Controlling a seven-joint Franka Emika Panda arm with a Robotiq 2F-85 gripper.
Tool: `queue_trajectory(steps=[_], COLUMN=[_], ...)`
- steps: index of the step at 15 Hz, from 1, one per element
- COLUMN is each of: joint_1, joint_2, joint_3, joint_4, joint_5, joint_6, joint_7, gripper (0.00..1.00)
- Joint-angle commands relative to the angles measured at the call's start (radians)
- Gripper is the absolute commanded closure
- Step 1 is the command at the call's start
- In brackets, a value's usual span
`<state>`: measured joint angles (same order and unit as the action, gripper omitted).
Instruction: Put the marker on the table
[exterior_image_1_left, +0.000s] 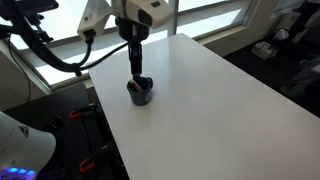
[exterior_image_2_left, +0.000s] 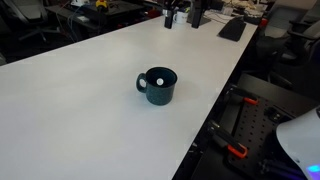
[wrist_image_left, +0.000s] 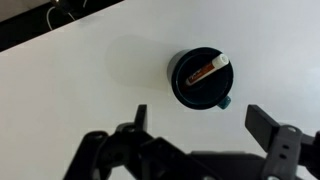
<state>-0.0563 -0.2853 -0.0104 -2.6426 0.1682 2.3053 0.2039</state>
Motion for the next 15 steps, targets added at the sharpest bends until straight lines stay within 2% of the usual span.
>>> queue_trajectory(steps=[1,4,7,8,9,10,15], joint_1=[0.018,0.042,0.061,0.065,0.069,0.072,0.072], joint_2=[0.105,0.184,0.247,0.263,0.277,0.288,0.315], joint_3=[-0.006,-0.003,0.009,0.013,0.016,0.018,0.026], joint_4=[0.019,0.02,0.023,0.024,0.025,0.026,0.026], joint_5=[0.059,0.159,0.232,0.245,0.257,0.262,0.277], joint_6=[0.066,0.079,0.083,0.086,0.092,0.098,0.147], joint_7=[0.003,-0.007,-0.008,-0.009,-0.01,-0.01,-0.013], gripper=[0.0,0.0,0.24,0.27,0.27,0.22,0.14])
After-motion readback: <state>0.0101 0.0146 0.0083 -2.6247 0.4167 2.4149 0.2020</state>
